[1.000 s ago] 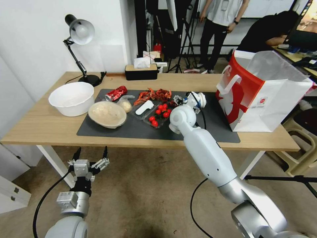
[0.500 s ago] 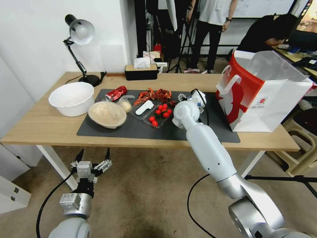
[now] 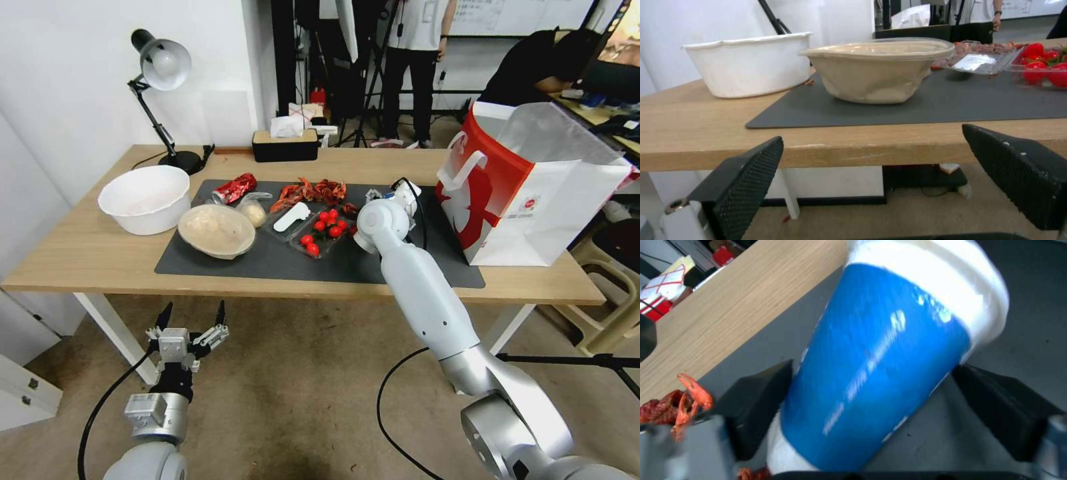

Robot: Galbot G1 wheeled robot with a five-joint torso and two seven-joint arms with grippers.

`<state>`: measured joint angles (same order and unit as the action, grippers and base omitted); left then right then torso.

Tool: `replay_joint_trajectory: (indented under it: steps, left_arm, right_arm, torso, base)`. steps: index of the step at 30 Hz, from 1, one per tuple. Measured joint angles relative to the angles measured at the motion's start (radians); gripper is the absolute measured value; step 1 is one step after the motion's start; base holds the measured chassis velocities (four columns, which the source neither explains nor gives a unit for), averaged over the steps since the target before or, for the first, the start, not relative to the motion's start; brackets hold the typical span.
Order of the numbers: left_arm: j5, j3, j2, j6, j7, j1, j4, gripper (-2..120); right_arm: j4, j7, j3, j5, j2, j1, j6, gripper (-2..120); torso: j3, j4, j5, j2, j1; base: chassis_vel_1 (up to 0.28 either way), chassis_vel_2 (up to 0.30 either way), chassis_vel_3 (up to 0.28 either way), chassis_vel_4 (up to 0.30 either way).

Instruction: Pick up the trash from the table and place it into the takeout bag.

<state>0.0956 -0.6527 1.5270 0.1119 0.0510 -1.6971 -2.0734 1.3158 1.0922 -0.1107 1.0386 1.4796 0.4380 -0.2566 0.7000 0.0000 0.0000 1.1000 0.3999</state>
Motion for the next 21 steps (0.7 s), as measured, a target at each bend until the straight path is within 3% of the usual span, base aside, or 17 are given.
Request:
replay_joint_trajectory:
  steps: [21]
  left_arm:
    - [0.0,0.003,-0.002,0.011,0.0,0.004,0.013,100]
  right_arm:
    - [0.023,0.005,-0.009,-0.002,-0.008,0.01,0.0,13]
  torso:
    - [0.0,0.0,0.0,0.0,0.0]
  base:
    - [0.0,0.0,0.0,0.0]
